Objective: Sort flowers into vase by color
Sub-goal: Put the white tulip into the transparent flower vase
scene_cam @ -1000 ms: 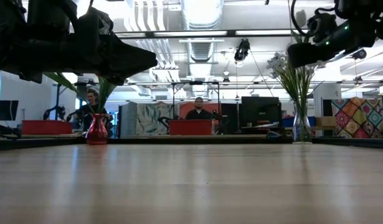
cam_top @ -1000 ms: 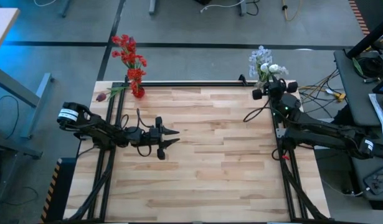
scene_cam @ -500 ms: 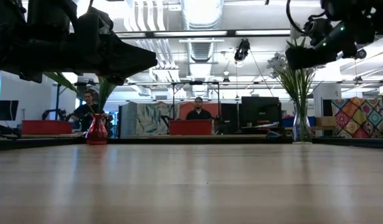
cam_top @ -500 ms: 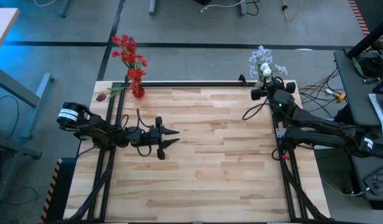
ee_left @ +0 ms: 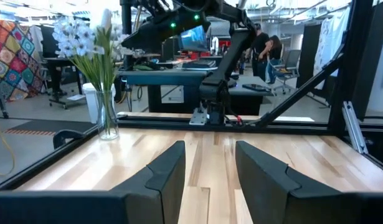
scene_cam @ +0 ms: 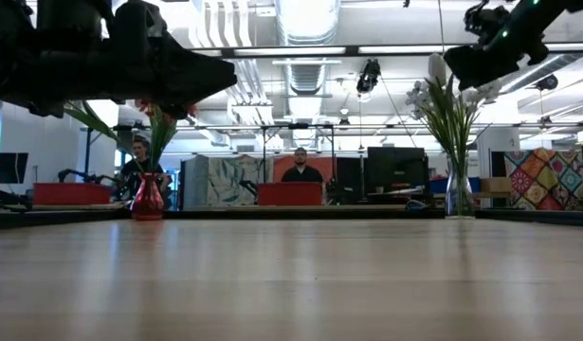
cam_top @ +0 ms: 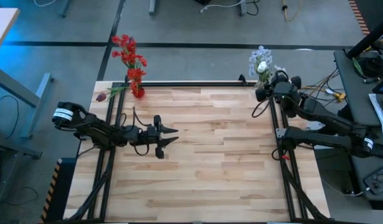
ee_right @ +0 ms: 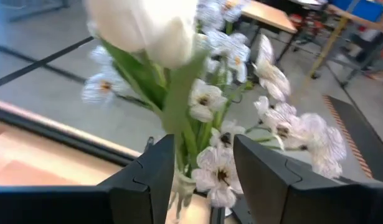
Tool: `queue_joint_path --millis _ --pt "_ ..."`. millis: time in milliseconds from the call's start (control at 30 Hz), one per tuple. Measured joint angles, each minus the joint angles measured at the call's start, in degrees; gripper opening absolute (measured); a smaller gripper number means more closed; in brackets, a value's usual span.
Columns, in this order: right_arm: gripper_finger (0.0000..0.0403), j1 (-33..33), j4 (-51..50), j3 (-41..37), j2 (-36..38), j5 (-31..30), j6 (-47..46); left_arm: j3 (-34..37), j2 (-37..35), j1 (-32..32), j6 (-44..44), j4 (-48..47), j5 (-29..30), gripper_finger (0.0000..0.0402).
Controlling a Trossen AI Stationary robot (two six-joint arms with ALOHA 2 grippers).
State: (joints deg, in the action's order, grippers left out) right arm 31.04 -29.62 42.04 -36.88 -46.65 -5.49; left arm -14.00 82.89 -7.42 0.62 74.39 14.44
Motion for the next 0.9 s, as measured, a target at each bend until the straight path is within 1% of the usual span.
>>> queue_joint_path --millis 133,233,300,433,500,567,733,800,900 --pt "0.0154 -0.04 -3.62 3.36 0.11 4.43 1.51 -0.02 -3.06 0.02 0.30 -3.88 0.00 0.0127" --pt "0.0135 -0.33 -5.77 5.78 0.17 5.91 2.21 -0.02 -5.95 0.02 0.37 -7.32 -0.02 0.0127" --pt "0.0112 -1.14 -6.77 7.04 0.33 6.29 3.66 -0.04 -7.91 0.02 0.38 -10.52 -0.54 0.0127" --pt "0.0048 -3.20 -9.62 9.58 0.44 6.42 5.67 -0.04 -11.91 -0.01 0.39 -16.06 -3.03 0.0125" --pt "0.0020 -4.40 -10.89 10.84 0.51 6.44 6.75 -0.04 -13.53 -0.02 0.42 -18.31 -3.30 0.0121" --pt "0.0015 -5.81 -10.93 11.94 0.66 7.51 7.44 -0.04 -14.94 0.00 0.75 -20.12 -3.30 0.0116" --pt "0.0013 -8.59 -8.21 12.97 1.20 15.65 10.69 -0.04 -17.06 0.00 1.55 -22.13 -3.30 0.0101" --pt "0.0012 -8.82 -4.91 12.54 1.20 16.81 13.08 -0.03 -17.31 0.00 2.00 -22.24 -3.30 0.0093" --pt "0.0012 -8.80 -0.84 11.79 0.80 16.91 17.39 -0.02 -17.42 0.00 2.70 -22.36 -3.30 0.0082"
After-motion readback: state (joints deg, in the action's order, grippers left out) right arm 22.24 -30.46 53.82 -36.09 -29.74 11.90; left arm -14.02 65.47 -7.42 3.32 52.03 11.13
